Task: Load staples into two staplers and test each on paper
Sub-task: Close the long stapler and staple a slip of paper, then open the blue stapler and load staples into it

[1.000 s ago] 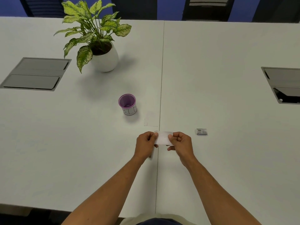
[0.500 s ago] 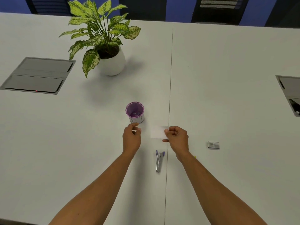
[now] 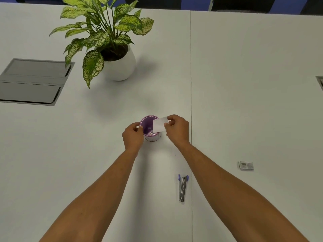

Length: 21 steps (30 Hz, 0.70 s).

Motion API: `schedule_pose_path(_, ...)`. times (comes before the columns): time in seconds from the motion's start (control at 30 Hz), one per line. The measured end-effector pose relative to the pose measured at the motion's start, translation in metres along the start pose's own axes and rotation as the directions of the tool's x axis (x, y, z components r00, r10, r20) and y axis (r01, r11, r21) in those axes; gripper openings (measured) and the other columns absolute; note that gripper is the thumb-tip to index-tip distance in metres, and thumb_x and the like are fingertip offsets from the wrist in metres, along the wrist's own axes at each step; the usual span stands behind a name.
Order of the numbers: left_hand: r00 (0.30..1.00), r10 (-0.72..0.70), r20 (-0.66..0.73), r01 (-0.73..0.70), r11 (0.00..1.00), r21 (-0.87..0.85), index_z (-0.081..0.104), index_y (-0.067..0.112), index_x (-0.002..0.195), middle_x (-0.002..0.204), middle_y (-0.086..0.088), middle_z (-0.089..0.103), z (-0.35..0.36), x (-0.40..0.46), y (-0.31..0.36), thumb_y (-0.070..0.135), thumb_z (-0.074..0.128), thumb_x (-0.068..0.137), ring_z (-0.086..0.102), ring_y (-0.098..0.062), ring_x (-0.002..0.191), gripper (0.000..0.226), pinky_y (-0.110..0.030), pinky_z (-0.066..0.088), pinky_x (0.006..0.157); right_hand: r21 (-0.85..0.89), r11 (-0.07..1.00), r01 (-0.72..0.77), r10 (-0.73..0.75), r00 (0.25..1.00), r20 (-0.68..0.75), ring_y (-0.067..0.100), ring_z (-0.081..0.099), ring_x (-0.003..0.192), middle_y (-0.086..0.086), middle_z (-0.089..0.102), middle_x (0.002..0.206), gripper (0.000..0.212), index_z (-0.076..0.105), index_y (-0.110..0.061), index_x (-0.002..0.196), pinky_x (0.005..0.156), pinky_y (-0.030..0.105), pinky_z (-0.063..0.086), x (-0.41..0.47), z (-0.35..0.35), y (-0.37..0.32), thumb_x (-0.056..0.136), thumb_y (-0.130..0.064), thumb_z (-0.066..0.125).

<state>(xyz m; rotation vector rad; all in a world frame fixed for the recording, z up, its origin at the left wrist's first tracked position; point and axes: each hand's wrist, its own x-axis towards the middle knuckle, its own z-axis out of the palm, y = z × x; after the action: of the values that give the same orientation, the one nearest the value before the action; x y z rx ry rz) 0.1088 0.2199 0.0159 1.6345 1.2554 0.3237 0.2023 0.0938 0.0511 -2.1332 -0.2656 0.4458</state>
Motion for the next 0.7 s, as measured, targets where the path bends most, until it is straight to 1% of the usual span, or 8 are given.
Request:
schedule_pose_path(0.03,1.0,0.008,-0.002,-0.008,1.0,0.006,0.069,0.016,0.108,0.084,0.0,0.069,0.001,0.002,0.0,0.017,0.057,0.09,0.068,-0.024,0.082,0.023,-0.033,0.055,0.074,-0.052,0.999,0.01,-0.01,1.0,0.011,0.02,0.065,0.074,0.01,0.07,0.092,0.025,0.066,-0.007,0.113,0.061,0.015,0.05,0.003,0.006,-0.002,0.088,-0.007,0.064)
schedule_pose_path(0.07,1.0,0.011,-0.004,-0.011,1.0,0.007,0.07,0.015,0.104,0.081,-0.001,0.07,0.002,0.003,0.0,0.016,0.056,0.089,0.069,-0.024,0.078,0.021,-0.036,0.058,0.073,-0.1,0.995,0.015,-0.013,1.0,0.026,0.018,0.062,0.075,0.009,0.07,0.093,0.025,0.065,-0.008,0.114,0.058,0.01,0.043,0.006,0.011,-0.004,0.088,-0.007,0.064)
schedule_pose_path(0.13,1.0,0.01,-0.003,-0.01,1.0,-0.002,0.07,0.016,0.102,0.083,-0.004,0.071,0.003,0.004,0.0,0.014,0.056,0.089,0.069,-0.025,0.072,0.019,-0.038,0.061,0.069,-0.189,0.981,0.038,-0.026,0.998,0.066,0.021,0.064,0.083,0.011,0.07,0.1,0.025,0.064,-0.008,0.114,0.065,0.015,0.044,0.009,0.021,-0.007,0.09,-0.007,0.063)
schedule_pose_path(0.2,1.0,0.019,0.003,-0.018,1.0,-0.019,0.069,0.016,0.106,0.083,-0.004,0.071,0.003,0.005,-0.003,0.014,0.057,0.09,0.07,-0.023,0.069,0.02,-0.03,0.06,0.059,-0.297,0.95,0.098,-0.067,0.991,0.115,0.025,0.066,0.093,0.011,0.068,0.108,0.025,0.062,-0.007,0.116,0.075,0.024,0.048,0.009,0.031,-0.008,0.091,-0.007,0.062)
schedule_pose_path(0.3,0.999,0.036,0.014,-0.035,0.999,-0.034,0.069,0.015,0.106,0.082,-0.003,0.071,0.002,0.006,-0.005,0.014,0.058,0.09,0.071,-0.021,0.065,0.02,-0.02,0.055,0.051,-0.379,0.912,0.156,-0.108,0.984,0.144,0.026,0.063,0.101,0.012,0.062,0.118,0.028,0.056,-0.007,0.121,0.08,0.028,0.049,0.01,0.04,-0.006,0.094,-0.011,0.059)
schedule_pose_path(0.43,1.0,0.025,0.016,-0.024,0.999,-0.04,0.069,0.015,0.108,0.083,0.0,0.07,0.002,0.005,-0.004,0.014,0.058,0.091,0.071,-0.021,0.068,0.02,-0.03,0.061,0.063,-0.393,0.907,0.149,-0.096,0.984,0.15,0.026,0.061,0.103,0.012,0.059,0.121,0.034,0.051,-0.009,0.123,0.081,0.028,0.05,0.012,0.045,-0.002,0.093,-0.02,0.063)
schedule_pose_path(0.6,1.0,0.005,0.029,-0.004,0.998,-0.059,0.069,0.012,0.112,0.09,-0.001,0.071,0.001,0.005,-0.004,0.019,0.058,0.092,0.07,-0.024,0.082,0.024,-0.038,0.062,0.071,-0.319,0.944,0.085,-0.057,0.994,0.097,0.023,0.059,0.097,0.009,0.057,0.118,0.037,0.05,-0.01,0.119,0.072,0.024,0.039,0.008,0.04,0.003,0.094,-0.035,0.06)
schedule_pose_path(0.7,0.999,-0.053,0.003,0.053,0.996,-0.069,0.058,0.012,0.129,0.113,-0.005,0.067,0.001,0.0,-0.005,0.035,0.057,0.093,0.066,-0.027,0.101,0.042,-0.047,0.055,0.09,-0.253,0.966,0.061,-0.052,0.998,0.043,0.023,0.06,0.096,0.007,0.058,0.118,0.031,0.052,-0.011,0.117,0.072,0.025,0.039,-0.001,0.032,0.012,0.099,-0.037,0.049)
